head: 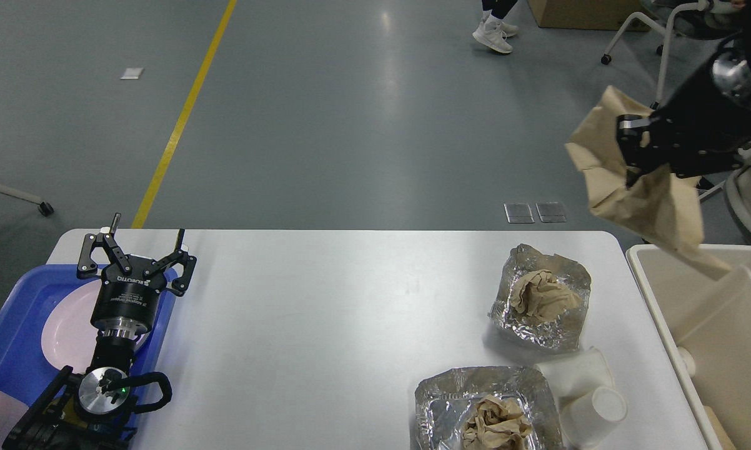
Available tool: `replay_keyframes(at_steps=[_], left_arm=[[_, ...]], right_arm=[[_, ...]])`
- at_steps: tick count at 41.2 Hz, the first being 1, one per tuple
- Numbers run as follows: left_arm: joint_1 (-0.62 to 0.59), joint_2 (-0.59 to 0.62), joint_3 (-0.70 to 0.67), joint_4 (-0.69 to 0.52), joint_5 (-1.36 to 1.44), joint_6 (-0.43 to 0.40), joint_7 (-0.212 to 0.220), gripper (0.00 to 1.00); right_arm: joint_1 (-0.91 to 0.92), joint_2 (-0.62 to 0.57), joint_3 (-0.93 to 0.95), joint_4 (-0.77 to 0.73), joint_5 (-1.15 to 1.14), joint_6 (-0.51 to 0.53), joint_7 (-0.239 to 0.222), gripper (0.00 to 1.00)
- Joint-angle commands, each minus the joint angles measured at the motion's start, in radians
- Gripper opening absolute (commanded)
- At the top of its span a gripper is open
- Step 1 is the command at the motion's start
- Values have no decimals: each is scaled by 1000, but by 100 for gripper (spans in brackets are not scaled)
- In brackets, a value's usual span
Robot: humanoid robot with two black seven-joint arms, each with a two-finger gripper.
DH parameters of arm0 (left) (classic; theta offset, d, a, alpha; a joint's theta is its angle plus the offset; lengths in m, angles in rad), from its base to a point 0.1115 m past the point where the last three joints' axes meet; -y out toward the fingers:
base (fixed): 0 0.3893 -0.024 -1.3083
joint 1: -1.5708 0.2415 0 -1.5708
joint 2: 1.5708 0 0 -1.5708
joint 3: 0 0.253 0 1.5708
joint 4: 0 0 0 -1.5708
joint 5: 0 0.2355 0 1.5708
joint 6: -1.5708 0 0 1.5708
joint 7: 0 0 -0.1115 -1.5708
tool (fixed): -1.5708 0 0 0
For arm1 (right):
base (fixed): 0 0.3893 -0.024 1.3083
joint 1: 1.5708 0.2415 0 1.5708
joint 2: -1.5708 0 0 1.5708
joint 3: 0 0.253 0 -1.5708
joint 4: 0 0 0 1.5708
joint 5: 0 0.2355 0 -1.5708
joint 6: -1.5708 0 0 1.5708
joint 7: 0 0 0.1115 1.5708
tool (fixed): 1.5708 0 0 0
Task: Tidy desktop
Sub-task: 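Lift the paper bag and carry it into the white bin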
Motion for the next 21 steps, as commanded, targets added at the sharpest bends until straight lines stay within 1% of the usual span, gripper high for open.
replay_keyframes(at_steps=[1, 4, 5, 10, 11, 15, 16, 21], left_arm=[[0, 0, 0, 0, 0, 0, 0, 96], [0, 0, 0, 0, 0, 0, 0, 96], [0, 0, 0, 0, 0, 0, 0, 96], [0, 0, 0, 0, 0, 0, 0, 96], [0, 0, 0, 0, 0, -1, 0, 96], [0, 0, 0, 0, 0, 0, 0, 96], [0, 0, 0, 0, 0, 0, 0, 96], [0, 0, 0, 0, 0, 0, 0, 96]], right_arm=[[-128, -131, -44, -63, -50, -83, -5, 0], [-244, -168, -46, -143, -58, -125, -6, 0], [-324, -187, -38, -202, -56, -148, -5, 0], [-504, -255, 0, -350, -51, -184, -5, 0], [-571, -275, 36, -412, -51, -192, -5, 0], [-734, -306, 133, -537, -51, -207, -5, 0], [-819, -312, 187, -606, -51, -219, -5, 0], [-1024, -310, 296, -779, -51, -268, -5, 0]])
